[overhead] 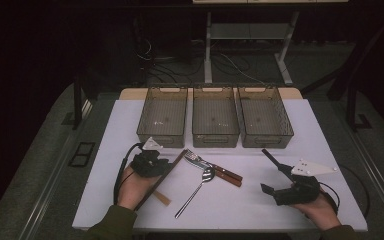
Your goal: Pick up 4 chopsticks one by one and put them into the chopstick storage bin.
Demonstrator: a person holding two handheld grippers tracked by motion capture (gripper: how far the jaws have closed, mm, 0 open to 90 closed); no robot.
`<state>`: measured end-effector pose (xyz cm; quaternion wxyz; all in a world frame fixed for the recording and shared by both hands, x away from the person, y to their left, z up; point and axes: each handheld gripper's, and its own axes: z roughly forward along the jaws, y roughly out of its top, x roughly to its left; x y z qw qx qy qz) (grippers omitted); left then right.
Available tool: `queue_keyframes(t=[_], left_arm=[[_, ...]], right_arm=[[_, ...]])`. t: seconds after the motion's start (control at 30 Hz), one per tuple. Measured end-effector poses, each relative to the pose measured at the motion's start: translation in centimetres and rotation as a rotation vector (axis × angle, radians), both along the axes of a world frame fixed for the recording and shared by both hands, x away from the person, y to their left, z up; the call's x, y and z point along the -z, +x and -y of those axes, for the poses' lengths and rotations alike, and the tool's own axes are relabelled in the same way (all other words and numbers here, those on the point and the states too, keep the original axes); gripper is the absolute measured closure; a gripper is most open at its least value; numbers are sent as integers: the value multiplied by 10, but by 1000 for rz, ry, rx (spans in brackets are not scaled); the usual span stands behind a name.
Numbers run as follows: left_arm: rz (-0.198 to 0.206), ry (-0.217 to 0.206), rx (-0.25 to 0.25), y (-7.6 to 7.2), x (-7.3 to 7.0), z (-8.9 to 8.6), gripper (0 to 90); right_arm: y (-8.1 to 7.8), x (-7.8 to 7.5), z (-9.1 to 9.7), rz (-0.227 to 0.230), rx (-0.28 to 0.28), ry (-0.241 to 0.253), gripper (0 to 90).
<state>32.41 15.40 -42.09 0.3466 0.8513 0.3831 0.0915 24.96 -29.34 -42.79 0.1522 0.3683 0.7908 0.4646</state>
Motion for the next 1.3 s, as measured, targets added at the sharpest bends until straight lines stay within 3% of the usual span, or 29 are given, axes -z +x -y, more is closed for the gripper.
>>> queue_keyframes(t=[0.27,0.47,1.1,1.3], left_arm=[[-32,-65,-29,-9,2,-20,773],[-55,-83,-17,-14,3,-20,790],[-64,-24,-2,-18,6,-16,804],[-48,-12,-2,-18,7,-16,777]], right_arm=[[0,0,0,-3,1,-1,54],[-1,0,0,-4,2,0,54],[-1,0,-1,-4,3,-3,55],[-1,0,-1,-5,3,-3,55]])
